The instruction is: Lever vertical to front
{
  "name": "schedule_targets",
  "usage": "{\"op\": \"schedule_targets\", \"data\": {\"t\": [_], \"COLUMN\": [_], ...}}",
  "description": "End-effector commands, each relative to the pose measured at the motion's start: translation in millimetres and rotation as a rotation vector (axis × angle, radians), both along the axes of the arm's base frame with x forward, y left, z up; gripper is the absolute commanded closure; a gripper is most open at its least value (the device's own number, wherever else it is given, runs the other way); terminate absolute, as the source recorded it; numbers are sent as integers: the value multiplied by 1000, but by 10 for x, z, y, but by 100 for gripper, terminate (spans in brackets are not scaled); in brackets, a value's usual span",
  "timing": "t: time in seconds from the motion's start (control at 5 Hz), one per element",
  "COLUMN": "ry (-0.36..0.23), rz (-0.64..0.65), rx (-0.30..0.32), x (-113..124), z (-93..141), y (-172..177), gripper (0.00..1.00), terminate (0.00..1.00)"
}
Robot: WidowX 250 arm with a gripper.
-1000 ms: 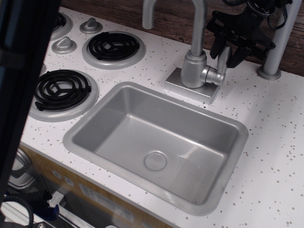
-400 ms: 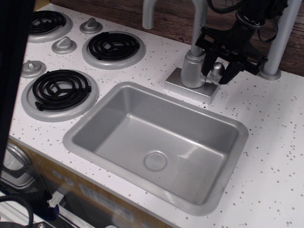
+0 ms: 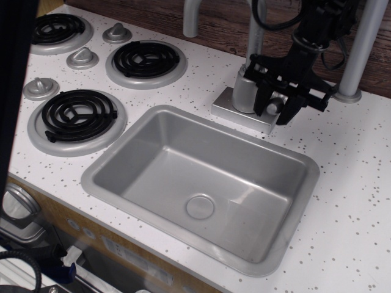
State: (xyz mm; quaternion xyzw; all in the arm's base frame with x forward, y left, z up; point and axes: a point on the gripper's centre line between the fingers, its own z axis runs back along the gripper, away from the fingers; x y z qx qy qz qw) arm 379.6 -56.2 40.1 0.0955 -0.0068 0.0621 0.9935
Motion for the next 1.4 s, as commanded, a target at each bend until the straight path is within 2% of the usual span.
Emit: {"op": "schedule_targets", "data": {"t": [0.0, 0.2, 0.4, 0.6, 1.0, 1.2], "ry": [-69, -75, -75, -76, -67, -68], "rz": [1, -2, 10, 28, 70, 72], "rx": [-43, -36, -6, 31, 62, 63], "x": [50, 56, 22, -50, -245, -289], "z": [71, 92, 212, 339, 473, 472], "y": [37, 42, 21, -7, -43, -41], "gripper": [100, 100, 0, 0, 0, 0], "terminate": [0, 0, 0, 0, 0, 100]}}
